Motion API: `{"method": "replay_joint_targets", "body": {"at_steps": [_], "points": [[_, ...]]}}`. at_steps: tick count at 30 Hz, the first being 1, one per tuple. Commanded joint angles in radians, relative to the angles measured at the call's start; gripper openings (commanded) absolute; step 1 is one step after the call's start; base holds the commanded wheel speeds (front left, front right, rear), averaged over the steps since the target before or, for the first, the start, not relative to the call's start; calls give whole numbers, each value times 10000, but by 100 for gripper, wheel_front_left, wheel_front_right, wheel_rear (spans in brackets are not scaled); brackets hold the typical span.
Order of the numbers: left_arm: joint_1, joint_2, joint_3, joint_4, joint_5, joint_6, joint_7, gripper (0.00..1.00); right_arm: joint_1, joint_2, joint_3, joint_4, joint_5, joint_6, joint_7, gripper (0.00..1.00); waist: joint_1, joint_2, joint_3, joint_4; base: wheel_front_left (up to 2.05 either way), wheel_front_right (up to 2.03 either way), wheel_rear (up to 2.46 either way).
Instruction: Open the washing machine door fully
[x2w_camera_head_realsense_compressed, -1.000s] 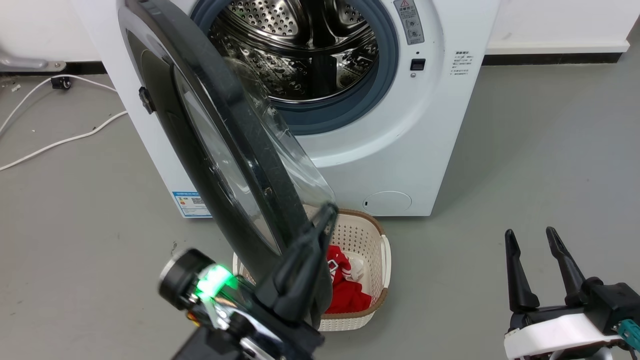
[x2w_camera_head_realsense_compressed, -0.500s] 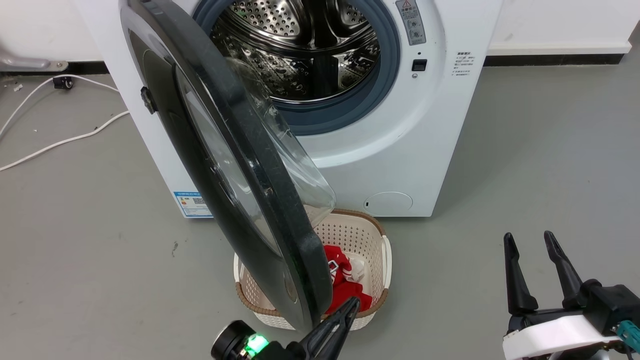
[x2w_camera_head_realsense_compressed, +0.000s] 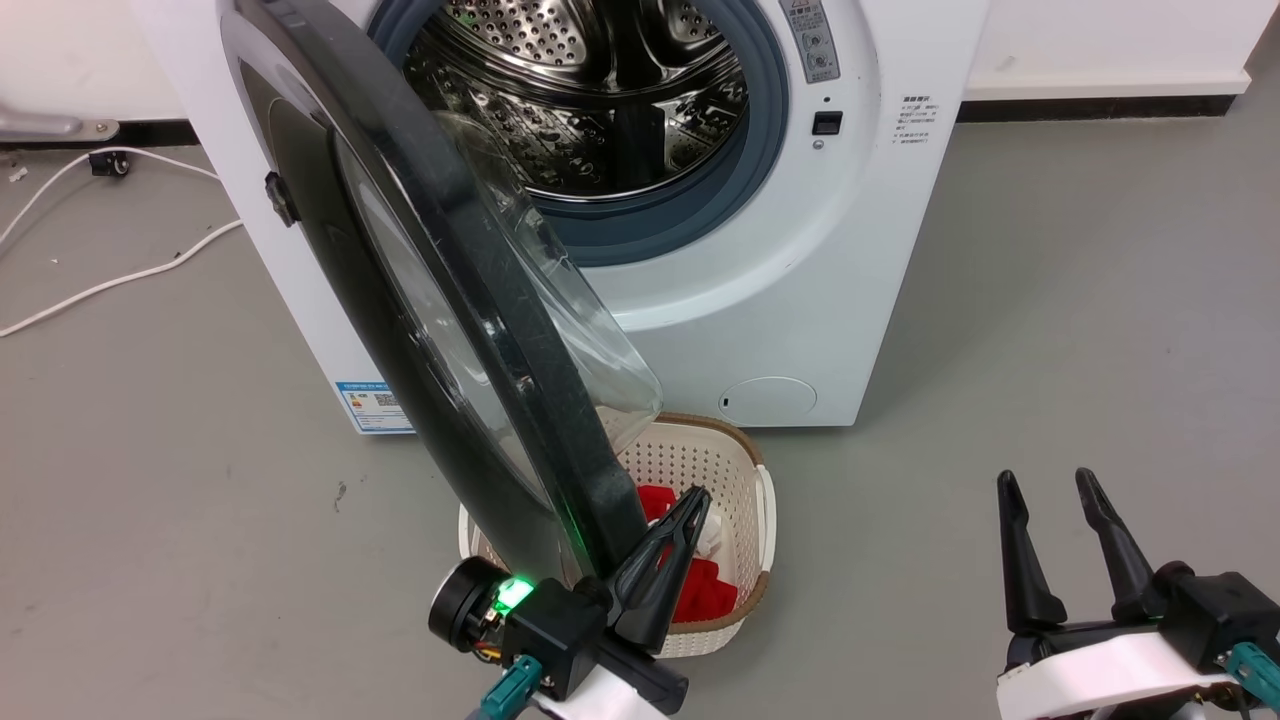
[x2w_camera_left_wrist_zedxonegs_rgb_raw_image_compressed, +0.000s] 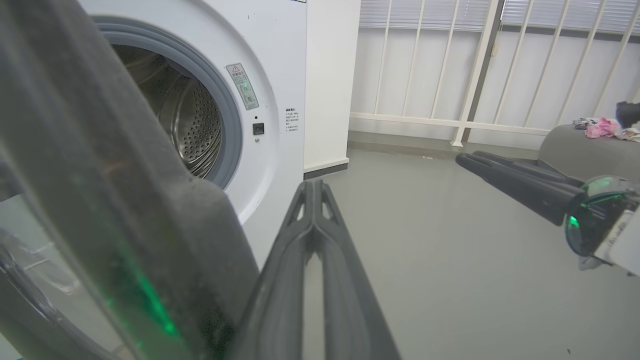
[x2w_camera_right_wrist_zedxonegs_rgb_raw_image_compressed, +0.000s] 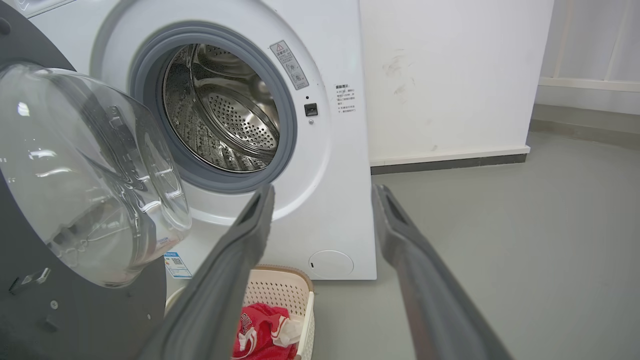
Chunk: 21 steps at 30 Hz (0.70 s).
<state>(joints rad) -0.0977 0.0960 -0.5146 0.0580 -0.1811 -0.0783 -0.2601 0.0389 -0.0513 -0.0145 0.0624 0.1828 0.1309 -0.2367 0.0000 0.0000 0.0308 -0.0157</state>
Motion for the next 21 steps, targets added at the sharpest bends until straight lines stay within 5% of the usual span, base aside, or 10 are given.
{"method": "replay_joint_targets", "body": {"at_steps": [1, 13, 21], "points": [[-153, -28, 45, 93, -38, 52, -63, 0, -79, 22, 51, 38, 55, -4, -31, 100, 0, 0, 19, 7, 0, 0, 0], [195, -57, 671, 313, -10, 613, -30, 0, 30, 22, -25, 263, 379, -3, -132, 100, 0, 0, -70, 123, 0, 0, 0], [998, 10, 899, -123, -46, 866, -20, 0, 240, 22, -168, 228, 311, -3, -162, 100, 0, 0, -242, 828, 0, 0, 0]]}}
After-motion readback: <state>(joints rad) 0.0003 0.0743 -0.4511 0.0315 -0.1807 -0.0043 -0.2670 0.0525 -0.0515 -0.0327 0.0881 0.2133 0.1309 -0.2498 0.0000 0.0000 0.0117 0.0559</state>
